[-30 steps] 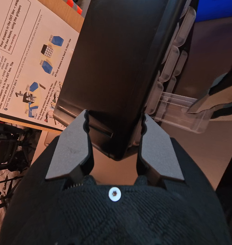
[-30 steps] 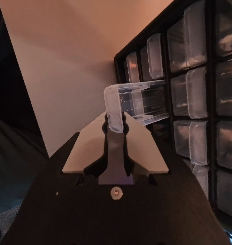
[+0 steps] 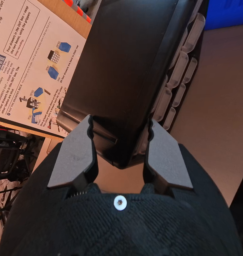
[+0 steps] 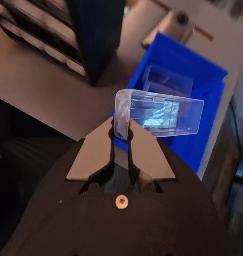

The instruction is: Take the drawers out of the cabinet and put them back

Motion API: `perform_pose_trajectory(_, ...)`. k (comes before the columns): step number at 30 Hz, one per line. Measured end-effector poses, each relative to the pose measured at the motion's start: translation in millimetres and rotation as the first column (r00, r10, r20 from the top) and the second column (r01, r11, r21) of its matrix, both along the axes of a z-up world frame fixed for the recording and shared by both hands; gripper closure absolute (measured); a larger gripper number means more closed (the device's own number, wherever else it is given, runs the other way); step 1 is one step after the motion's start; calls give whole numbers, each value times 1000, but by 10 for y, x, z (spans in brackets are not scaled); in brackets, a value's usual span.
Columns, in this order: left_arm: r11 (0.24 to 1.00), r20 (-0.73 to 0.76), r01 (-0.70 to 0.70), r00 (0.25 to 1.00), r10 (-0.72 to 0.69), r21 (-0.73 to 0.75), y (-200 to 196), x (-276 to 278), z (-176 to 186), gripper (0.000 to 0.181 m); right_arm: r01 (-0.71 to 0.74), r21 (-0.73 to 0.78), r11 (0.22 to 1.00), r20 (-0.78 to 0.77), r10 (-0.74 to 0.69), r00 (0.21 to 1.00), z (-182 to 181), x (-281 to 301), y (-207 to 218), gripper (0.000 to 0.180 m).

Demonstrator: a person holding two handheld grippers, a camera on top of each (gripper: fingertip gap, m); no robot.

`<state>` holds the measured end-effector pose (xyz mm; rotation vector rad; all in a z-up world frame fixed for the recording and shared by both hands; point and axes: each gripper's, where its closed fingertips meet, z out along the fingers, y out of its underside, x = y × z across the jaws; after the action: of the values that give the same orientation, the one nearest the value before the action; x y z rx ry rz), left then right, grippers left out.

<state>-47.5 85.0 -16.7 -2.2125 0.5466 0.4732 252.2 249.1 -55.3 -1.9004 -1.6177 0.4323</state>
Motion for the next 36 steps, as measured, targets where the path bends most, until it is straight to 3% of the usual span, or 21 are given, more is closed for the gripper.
perform_pose_trajectory(2,1000,-5,-3,1000,3,-7,0,0,-1,102,40,-57,998,123,-32,992,-352,-11,136,168)
perform_pose_trajectory(6,1000,-14,-11,1000,11,-16,0,-3,-4,102,99,-16,995,309,-89,947,-912,-130,483,167)
perform_pose_trajectory(12,999,-26,-23,999,22,-24,1,-7,-8,102,130,17,991,358,-128,925,-1303,-472,852,164)
perform_pose_trajectory(15,999,-34,-28,999,27,-22,4,-9,-10,102,153,0,988,280,-147,949,-1190,-560,860,152)
perform_pose_trajectory(25,1000,-18,-25,1000,25,2,9,-7,-7,102,167,-65,984,-27,-169,985,-503,-299,515,145)
perform_pose_trajectory(28,1000,-27,-18,999,18,4,-23,-11,9,104,153,-1,988,-63,-152,986,-426,-187,298,143)
perform_pose_trajectory(36,997,0,66,998,-66,39,-227,-33,48,120,-113,95,989,-121,124,985,-533,-413,-700,141)
